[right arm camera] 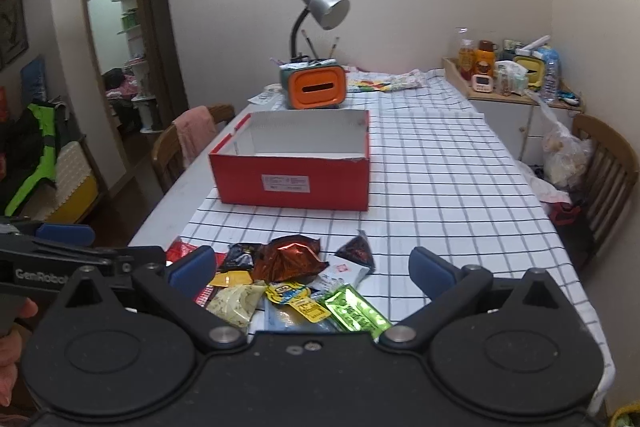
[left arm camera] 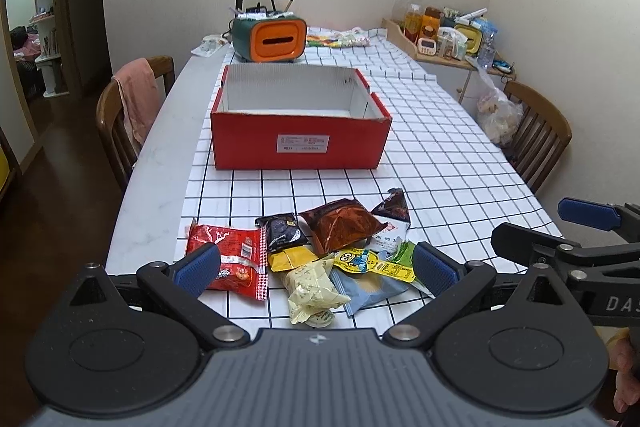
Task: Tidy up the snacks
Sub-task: 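Grasp the cream bread bag with left tool while right tool grasps green stick packet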
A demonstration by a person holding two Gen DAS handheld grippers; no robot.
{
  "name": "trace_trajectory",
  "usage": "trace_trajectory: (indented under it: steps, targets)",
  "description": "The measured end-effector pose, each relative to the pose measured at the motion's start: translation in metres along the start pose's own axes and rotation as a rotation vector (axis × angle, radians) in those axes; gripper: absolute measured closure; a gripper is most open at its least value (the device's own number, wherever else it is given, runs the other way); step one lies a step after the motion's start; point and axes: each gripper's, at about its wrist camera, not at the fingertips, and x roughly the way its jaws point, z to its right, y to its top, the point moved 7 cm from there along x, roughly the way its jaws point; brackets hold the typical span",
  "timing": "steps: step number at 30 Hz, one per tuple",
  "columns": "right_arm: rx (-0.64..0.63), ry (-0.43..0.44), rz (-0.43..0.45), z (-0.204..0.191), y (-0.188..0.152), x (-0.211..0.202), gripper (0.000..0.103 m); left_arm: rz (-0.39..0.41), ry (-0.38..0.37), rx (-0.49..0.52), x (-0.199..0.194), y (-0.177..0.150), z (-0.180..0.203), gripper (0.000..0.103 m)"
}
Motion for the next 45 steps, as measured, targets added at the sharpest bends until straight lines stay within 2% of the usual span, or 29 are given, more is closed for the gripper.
trace_trajectory:
  steps: [7, 12, 16, 22, 29, 34, 38, 45]
  targets:
    - [-0.018, 0.005, -0.056, 0.017, -0.007, 0.026, 0.0, -0.09, 0.018, -0.029, 0.026, -0.009, -0.002, 0.0]
    - [-0.027, 0.009, -0.139, 0.034, -0.02, 0.054, 0.0, -0.161, 0.053, -0.04, 0.048, -0.017, -0.008, 0.0]
    - [-0.044, 0.023, -0.204, 0.046, -0.032, 0.078, 0.001, -0.178, 0.079, -0.039, 0.063, -0.02, -0.013, 0.0]
    - [-0.158, 0.051, -0.285, 0.053, -0.052, 0.112, 0.011, -0.253, 0.062, -0.097, 0.089, -0.029, -0.015, 0.001]
    - [-0.32, 0.097, -0.36, 0.05, -0.076, 0.14, 0.02, -0.303, 0.06, -0.153, 0.117, -0.033, -0.015, 0.003]
    - [-0.364, 0.101, -0.395, 0.055, -0.084, 0.16, 0.03, -0.345, 0.052, -0.237, 0.14, -0.032, -0.021, 0.014]
    - [-0.327, 0.122, -0.419, 0.059, -0.085, 0.167, 0.032, -0.406, 0.026, -0.326, 0.158, -0.039, -0.026, 0.029]
    - [-0.321, 0.148, -0.439, 0.056, -0.087, 0.173, 0.046, -0.457, 0.015, -0.363, 0.175, -0.046, -0.028, 0.048]
